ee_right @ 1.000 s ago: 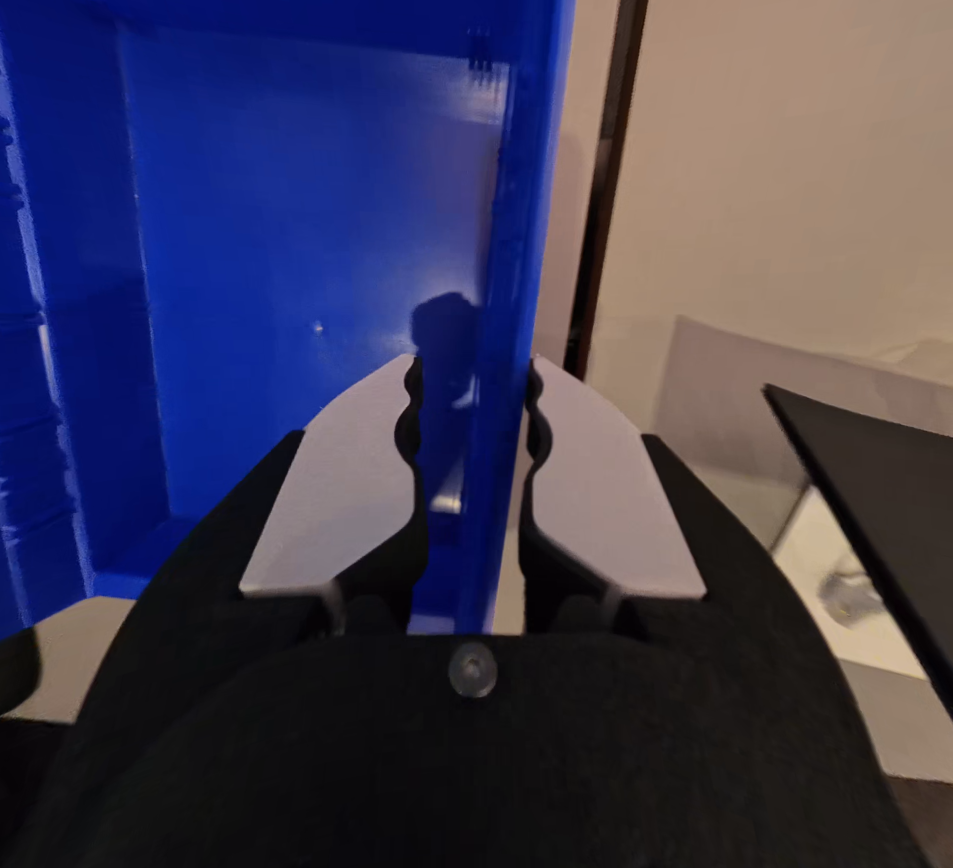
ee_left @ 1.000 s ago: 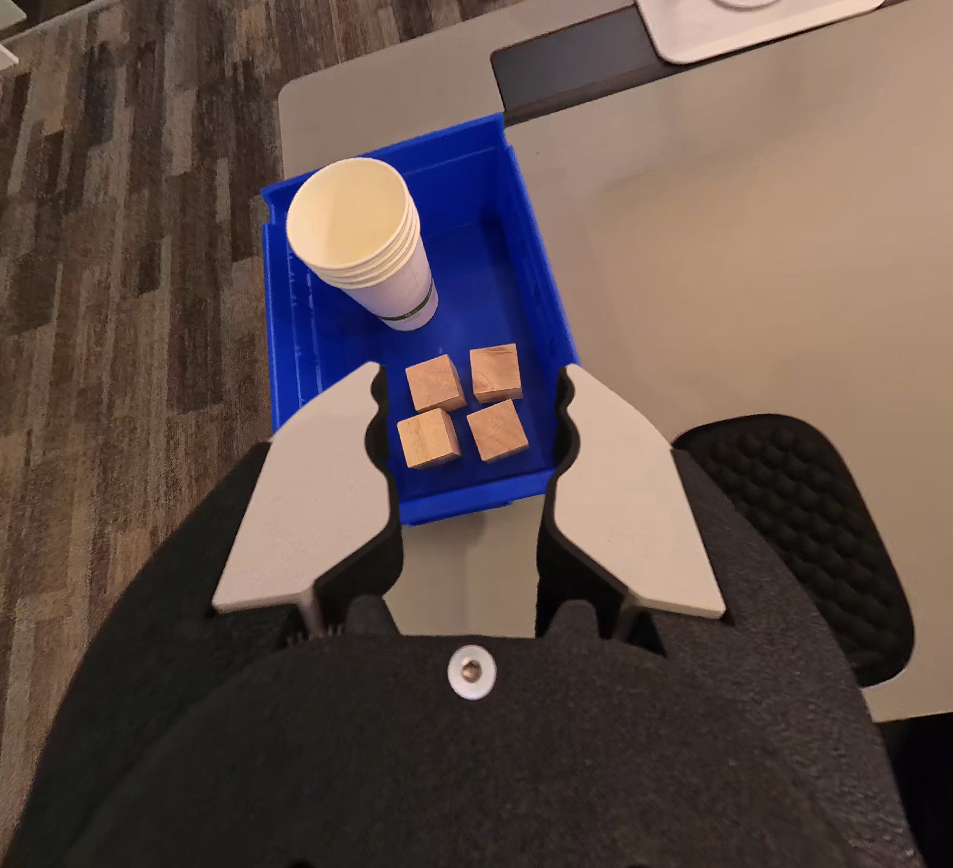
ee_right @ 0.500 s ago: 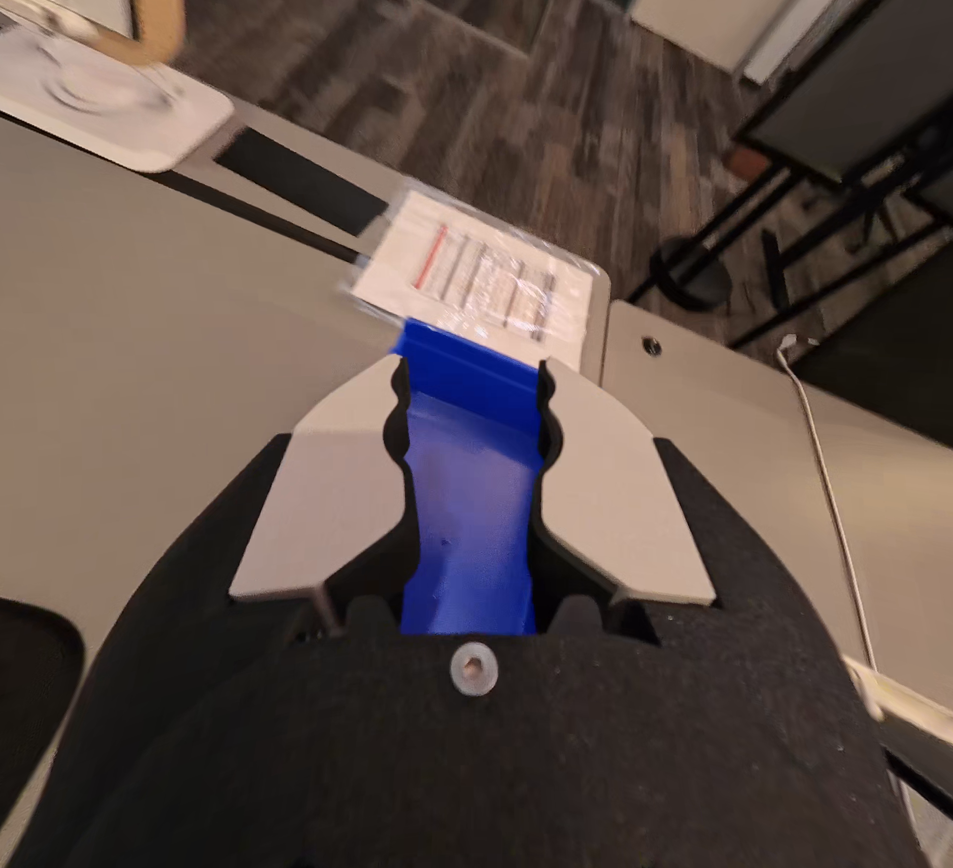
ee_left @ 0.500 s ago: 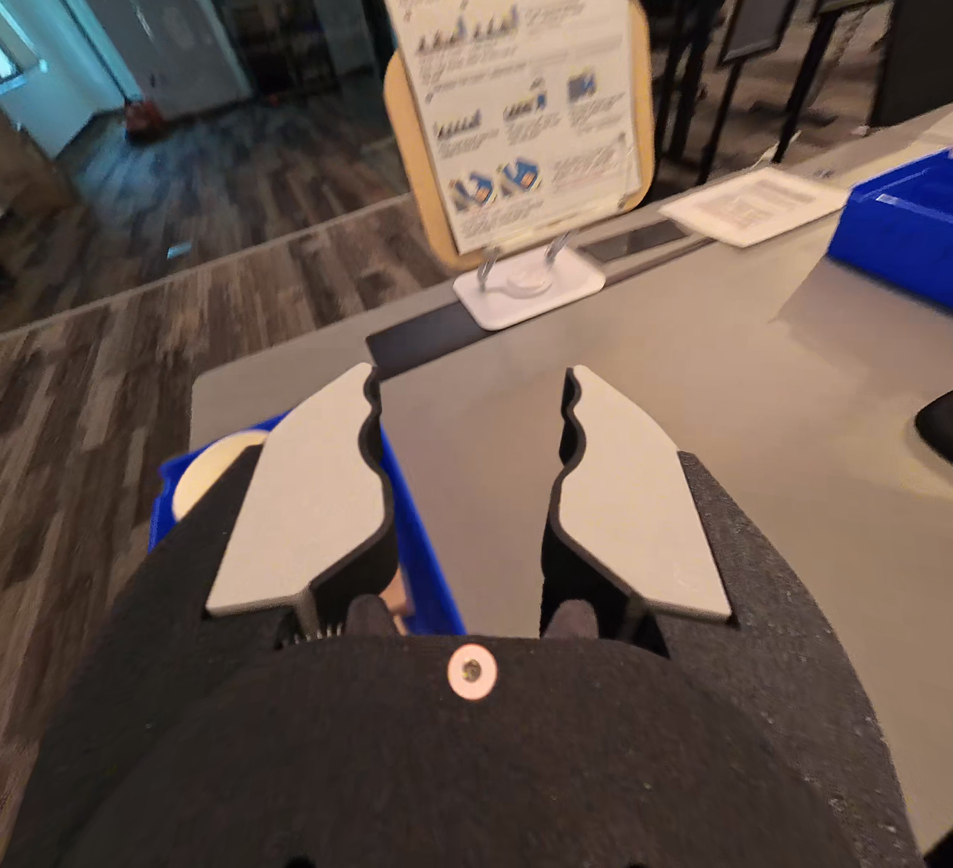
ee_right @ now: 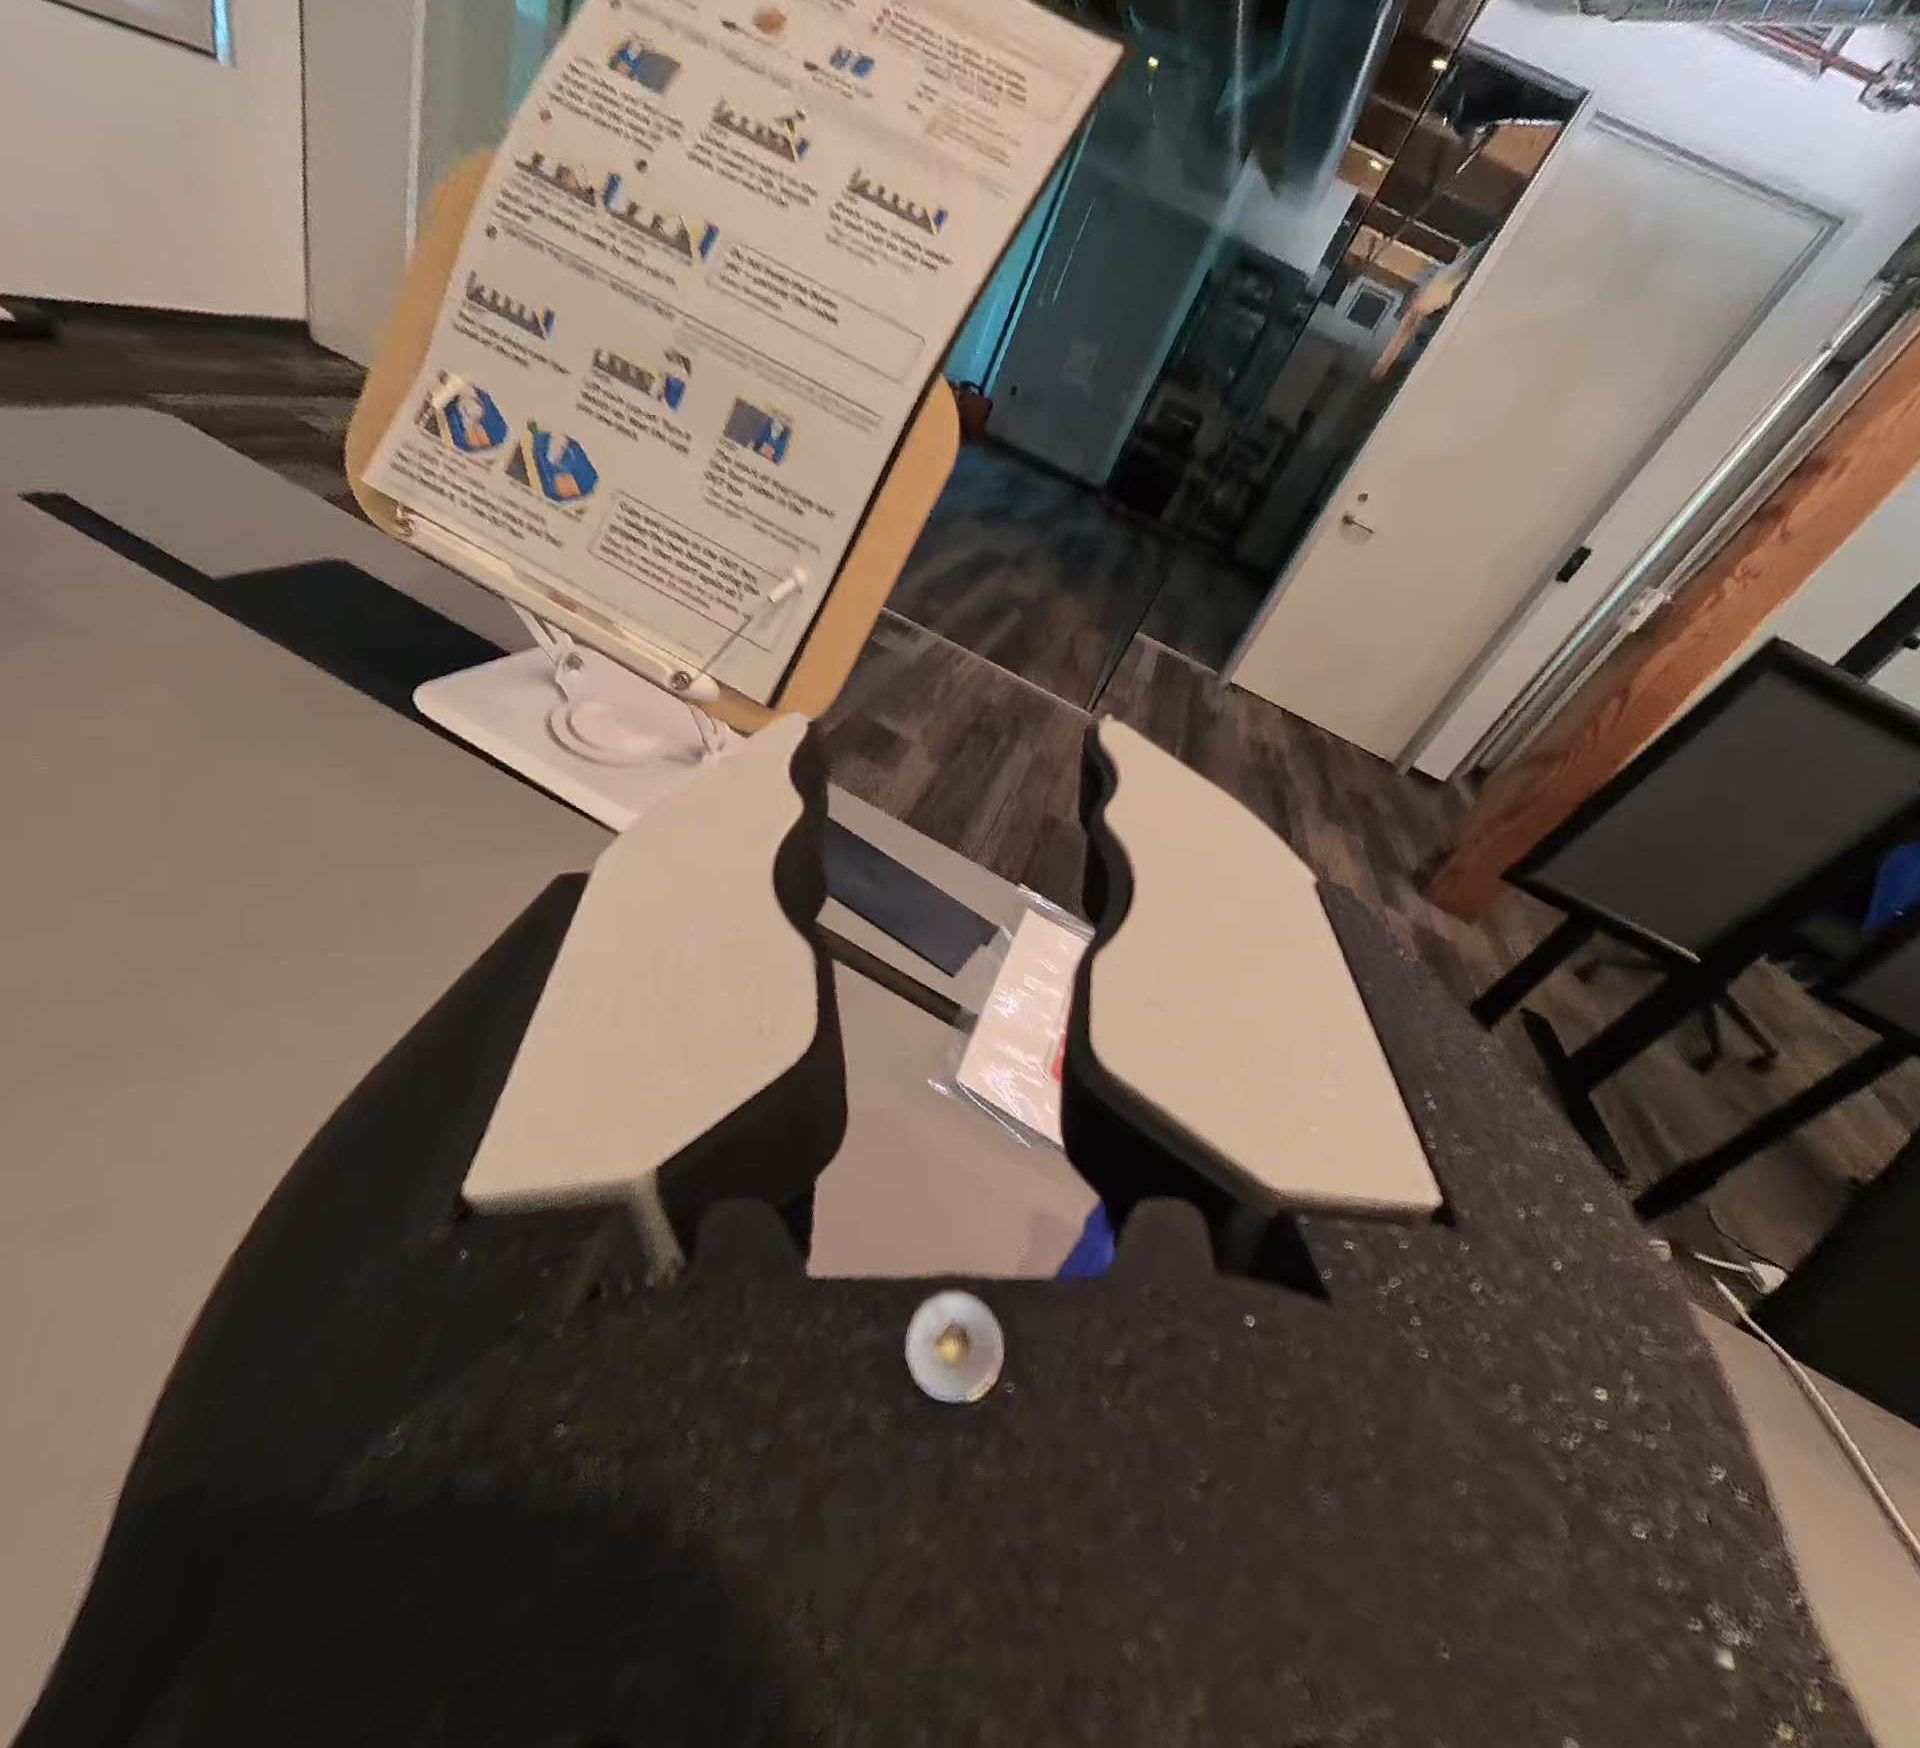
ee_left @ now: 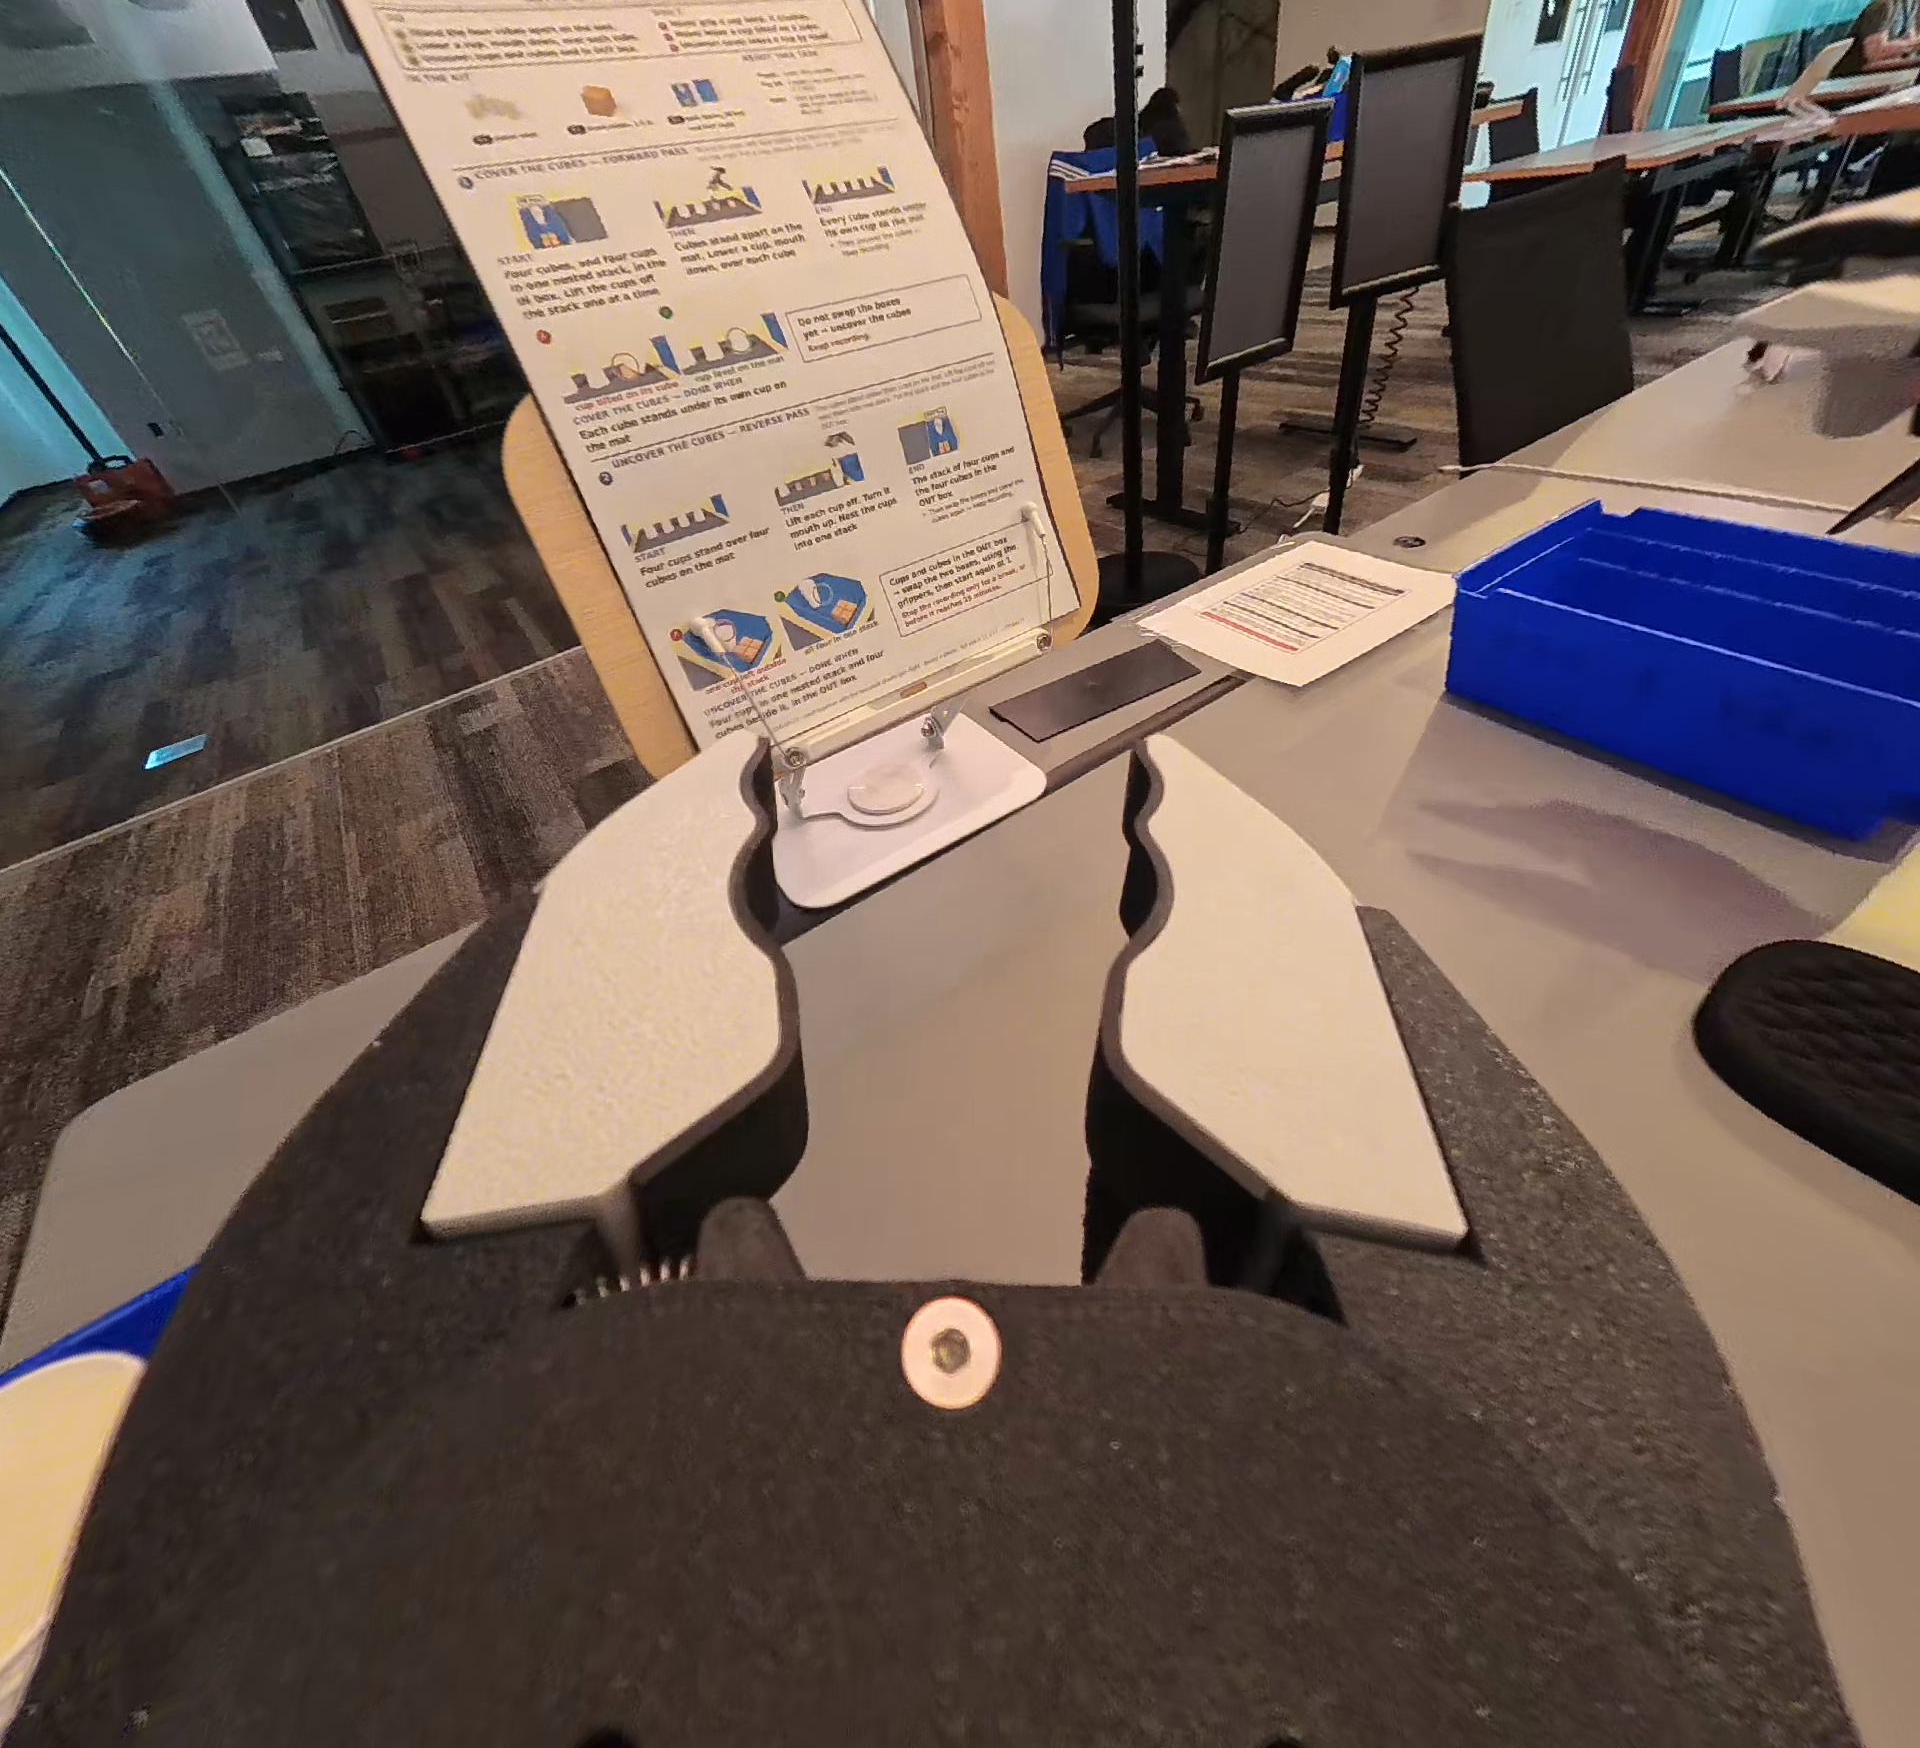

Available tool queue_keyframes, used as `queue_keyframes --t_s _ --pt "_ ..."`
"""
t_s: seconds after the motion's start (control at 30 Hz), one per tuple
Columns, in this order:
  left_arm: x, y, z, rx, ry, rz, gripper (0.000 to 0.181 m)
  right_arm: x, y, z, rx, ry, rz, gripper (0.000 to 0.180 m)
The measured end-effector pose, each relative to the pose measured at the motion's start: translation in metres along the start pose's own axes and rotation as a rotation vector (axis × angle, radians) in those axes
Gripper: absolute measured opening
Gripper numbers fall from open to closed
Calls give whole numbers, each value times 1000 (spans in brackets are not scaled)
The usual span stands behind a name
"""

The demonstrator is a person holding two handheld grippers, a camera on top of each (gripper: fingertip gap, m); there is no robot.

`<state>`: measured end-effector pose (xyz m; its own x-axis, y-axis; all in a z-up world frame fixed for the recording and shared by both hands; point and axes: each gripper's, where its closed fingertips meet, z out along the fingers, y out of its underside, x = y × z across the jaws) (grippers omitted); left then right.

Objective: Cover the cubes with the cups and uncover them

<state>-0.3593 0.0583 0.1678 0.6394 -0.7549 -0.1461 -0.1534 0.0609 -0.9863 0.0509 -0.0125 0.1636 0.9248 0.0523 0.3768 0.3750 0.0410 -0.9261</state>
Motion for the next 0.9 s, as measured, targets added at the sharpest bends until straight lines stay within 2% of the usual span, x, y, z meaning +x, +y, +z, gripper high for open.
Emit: queue_keyframes --t_s 0.23,0.37,0.47,0.53,0.7,0.9 --pt "26 -6 44 68 28 43 63 -23 -30 13 50 -29 54 48" --pt "38 -16 64 118 63 15 62 -43 -41 28 87 -85 46 65" --pt "42 -19 80 147 65 -6 59 -58 -41 44 101 -98 40 63" --pt "44 -15 90 138 60 -6 58 -67 -38 55 99 -99 66 55" --pt "38 7 112 85 -28 70 56 -69 -36 73 158 16 113 40" --pt "20 20 116 65 -139 117 54 -58 -3 91 43 161 146 41"
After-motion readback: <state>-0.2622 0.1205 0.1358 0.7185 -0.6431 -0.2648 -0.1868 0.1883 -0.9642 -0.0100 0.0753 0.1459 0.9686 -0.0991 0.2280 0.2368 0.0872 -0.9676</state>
